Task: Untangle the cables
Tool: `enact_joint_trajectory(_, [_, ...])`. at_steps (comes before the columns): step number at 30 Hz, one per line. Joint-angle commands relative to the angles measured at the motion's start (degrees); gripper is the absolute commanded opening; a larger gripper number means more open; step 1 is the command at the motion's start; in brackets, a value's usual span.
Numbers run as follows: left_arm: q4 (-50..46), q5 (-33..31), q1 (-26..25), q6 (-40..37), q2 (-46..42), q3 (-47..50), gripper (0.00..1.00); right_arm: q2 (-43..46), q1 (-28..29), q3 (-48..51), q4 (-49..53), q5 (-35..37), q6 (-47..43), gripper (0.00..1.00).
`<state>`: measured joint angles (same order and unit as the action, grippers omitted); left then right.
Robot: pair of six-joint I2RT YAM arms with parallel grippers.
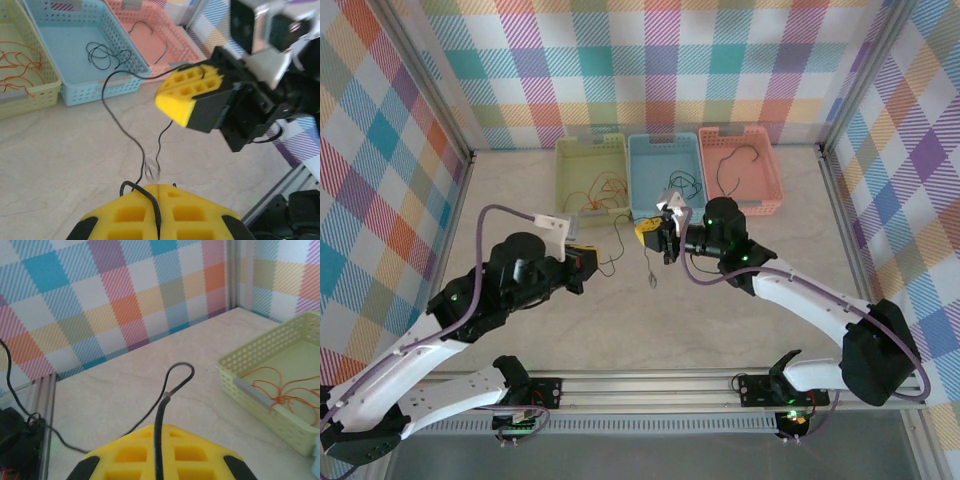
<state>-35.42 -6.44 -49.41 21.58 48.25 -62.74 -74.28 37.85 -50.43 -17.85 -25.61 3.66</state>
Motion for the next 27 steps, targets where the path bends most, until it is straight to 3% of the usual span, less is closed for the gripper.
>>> enact_joint_trajectory(1, [2.3, 1.6, 2.3, -1.4, 2.5, -3.9, 0.0, 1.8, -1.2, -3.5, 3.6, 4.6, 0.9, 0.0])
enact_joint_trajectory(10, [2.8, 1.8, 5.7, -0.8, 6.9, -7.1, 0.0, 2.4, -4.9, -6.8, 9.6, 10.8, 2.5, 0.0])
enact_joint_trajectory(16, [3.2, 2.6, 7.0, -0.7, 9.5, -8.2, 0.0, 2.7, -6.9, -7.2, 11.8, 10.8, 2.5, 0.0])
enact_joint_trajectory(27, [5.1, 7.2, 14.1, 0.1, 18.6, -13.2, 0.0, -4.2, -11.8, -11.4, 14.3, 13.5, 4.0, 0.0])
